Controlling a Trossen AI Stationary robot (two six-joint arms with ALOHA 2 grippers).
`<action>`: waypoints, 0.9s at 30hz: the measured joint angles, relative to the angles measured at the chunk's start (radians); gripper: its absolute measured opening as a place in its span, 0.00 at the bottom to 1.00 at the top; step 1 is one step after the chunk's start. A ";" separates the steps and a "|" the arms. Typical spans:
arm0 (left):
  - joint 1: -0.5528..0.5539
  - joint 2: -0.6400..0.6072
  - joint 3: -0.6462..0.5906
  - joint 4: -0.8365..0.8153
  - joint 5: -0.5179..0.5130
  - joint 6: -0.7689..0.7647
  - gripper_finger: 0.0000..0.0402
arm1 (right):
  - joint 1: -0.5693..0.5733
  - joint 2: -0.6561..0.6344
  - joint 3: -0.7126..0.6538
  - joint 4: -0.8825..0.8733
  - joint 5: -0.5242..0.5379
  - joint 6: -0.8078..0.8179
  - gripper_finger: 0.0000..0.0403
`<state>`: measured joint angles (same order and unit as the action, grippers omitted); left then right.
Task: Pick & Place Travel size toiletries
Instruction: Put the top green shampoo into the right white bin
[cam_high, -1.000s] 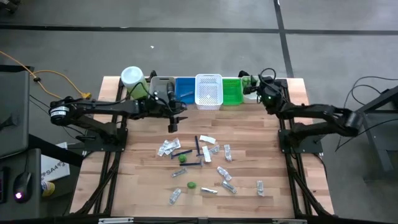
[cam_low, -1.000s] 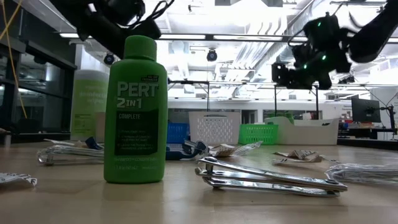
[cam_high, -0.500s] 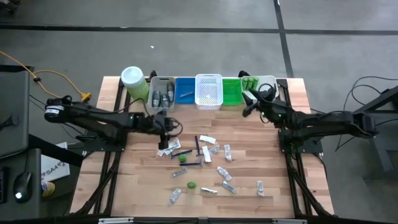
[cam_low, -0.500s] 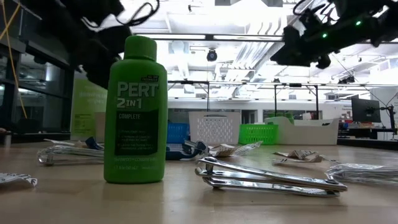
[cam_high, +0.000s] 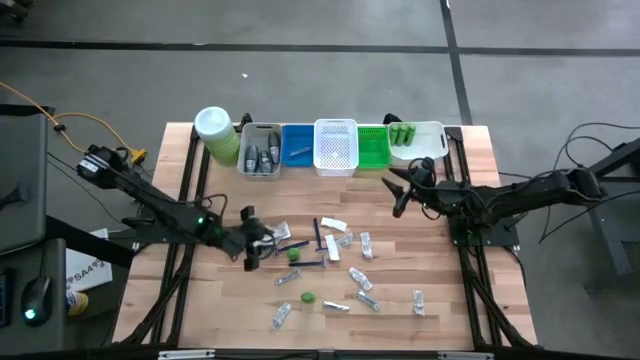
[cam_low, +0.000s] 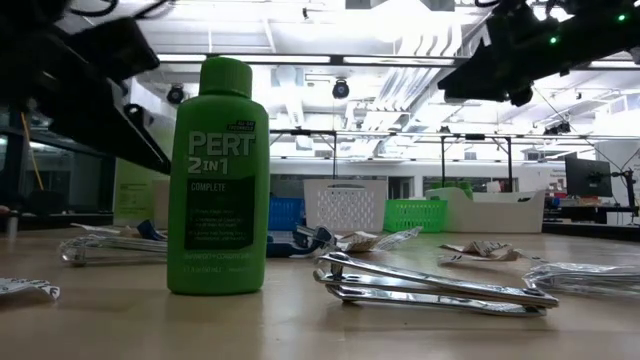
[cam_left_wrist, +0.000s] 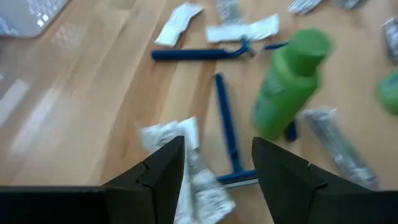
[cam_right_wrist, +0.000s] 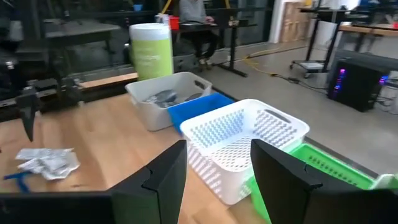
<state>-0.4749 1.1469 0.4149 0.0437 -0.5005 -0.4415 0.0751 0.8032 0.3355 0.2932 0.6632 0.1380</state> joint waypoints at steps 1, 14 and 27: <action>-0.024 0.009 -0.011 0.038 -0.019 -0.007 0.46 | 0.013 0.000 0.000 0.000 0.000 0.000 0.43; -0.147 0.285 -0.033 0.395 -0.158 -0.035 0.46 | 0.118 0.001 0.000 -0.038 0.000 0.058 0.43; -0.147 0.466 -0.003 0.572 -0.164 -0.028 0.46 | 0.144 0.001 0.000 -0.059 0.000 0.078 0.43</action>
<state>-0.6220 1.6125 0.4118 0.6153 -0.6643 -0.4699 0.2195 0.8040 0.3355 0.2344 0.6632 0.2157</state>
